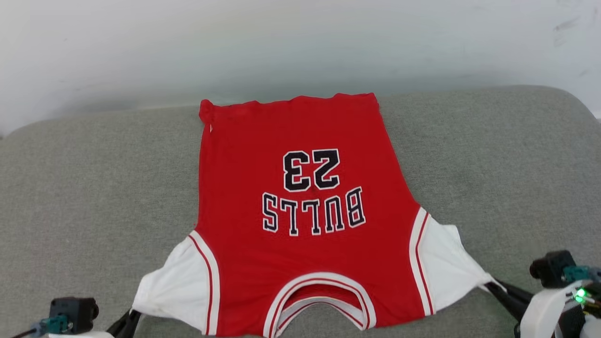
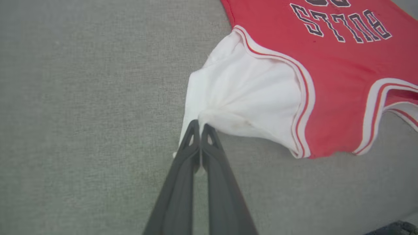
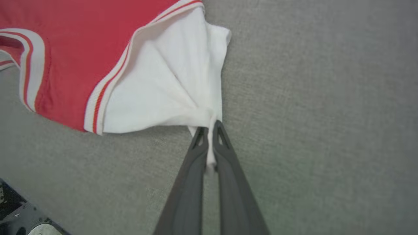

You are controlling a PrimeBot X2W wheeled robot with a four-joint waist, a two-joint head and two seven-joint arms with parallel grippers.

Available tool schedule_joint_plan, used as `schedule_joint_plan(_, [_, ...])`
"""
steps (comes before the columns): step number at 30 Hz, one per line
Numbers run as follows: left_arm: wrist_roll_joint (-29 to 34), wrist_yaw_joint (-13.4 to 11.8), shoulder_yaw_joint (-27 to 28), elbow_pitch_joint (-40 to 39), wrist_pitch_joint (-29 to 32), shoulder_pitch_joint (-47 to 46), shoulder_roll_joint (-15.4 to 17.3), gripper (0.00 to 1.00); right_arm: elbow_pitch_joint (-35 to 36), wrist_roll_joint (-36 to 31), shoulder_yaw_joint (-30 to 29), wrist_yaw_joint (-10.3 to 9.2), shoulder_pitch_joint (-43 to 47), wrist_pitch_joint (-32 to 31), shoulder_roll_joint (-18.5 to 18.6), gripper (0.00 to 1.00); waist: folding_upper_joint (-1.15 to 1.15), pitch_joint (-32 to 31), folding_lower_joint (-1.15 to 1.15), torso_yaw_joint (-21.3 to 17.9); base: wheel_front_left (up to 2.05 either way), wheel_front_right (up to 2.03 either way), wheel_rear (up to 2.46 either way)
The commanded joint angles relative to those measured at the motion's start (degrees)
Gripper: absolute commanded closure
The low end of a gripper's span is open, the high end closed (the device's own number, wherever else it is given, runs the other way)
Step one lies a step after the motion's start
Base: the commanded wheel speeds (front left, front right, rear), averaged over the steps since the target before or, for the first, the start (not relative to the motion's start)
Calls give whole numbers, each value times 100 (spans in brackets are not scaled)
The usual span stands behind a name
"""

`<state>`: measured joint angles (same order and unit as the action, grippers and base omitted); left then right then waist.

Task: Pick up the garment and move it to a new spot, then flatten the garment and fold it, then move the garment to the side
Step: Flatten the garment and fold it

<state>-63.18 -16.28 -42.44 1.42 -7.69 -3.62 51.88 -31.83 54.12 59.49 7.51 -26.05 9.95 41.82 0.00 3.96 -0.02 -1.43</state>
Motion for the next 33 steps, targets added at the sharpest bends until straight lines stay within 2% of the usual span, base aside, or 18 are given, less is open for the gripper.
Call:
schedule_joint_plan(1, [-48, -117, -30, -141, -49, 260, 79, 100, 189, 65, -124, -4, 393, -111, 154, 100, 0, -40, 2, 18, 0, 0, 0])
schedule_joint_plan(5, [-130, -263, -59, -323, -100, 575, 97, 100, 543, 129, -382, -4, 1002, -354, 318, 100, 0, -69, 2, 42, 0, 0, 0])
schedule_joint_plan(9, [-109, -387, -100, -417, -160, 796, 168, 100, 1005, 239, -566, -4, 1644, -863, 491, 100, 0, -75, 2, 101, 0, 0, 0])
schedule_joint_plan(13, [-121, -408, -102, -473, -193, 847, 160, 100, 1329, 204, -737, -5, 1933, -1237, 641, 100, 0, -43, 2, 107, 0, 0, 0])
schedule_joint_plan(17, [-59, -434, -102, -568, -222, 764, 111, 100, 1612, -3, -1189, -5, 2053, -1537, 690, 100, 0, -1, 2, 107, 0, 0, 0])
schedule_joint_plan(18, [-20, -449, -93, -595, -253, 725, 117, 100, 1660, -68, -1351, -5, 2039, -1592, 679, 87, 0, 13, 2, 107, 0, 0, 0])
schedule_joint_plan(19, [4, -463, -85, -621, -263, 691, 119, 100, 1734, -130, -1489, -5, 2035, -1652, 680, 1, 0, 35, 2, 115, 0, 0, 0])
schedule_joint_plan(23, [158, -555, -68, -780, -303, 562, 106, 100, 2153, -343, -2225, -4, 1904, -1910, 802, 0, 0, 178, 2, 167, 0, 0, 0])
schedule_joint_plan(27, [331, -657, -45, -947, -330, 367, 82, 100, 2672, -516, -3246, -4, 1529, -2082, 893, 0, 0, 446, 2, 267, 0, 0, 0])
schedule_joint_plan(29, [421, -705, -36, -1039, -356, 251, 46, 100, 2885, -693, -3769, -4, 1265, -2204, 843, 0, 0, 634, 2, 331, 0, 0, 0])
schedule_joint_plan(33, [659, -800, -21, -1221, -357, -50, 6, 100, 3344, -979, -4403, -3, 453, -2777, 638, 0, 0, 1075, 2, 494, 0, 0, 0])
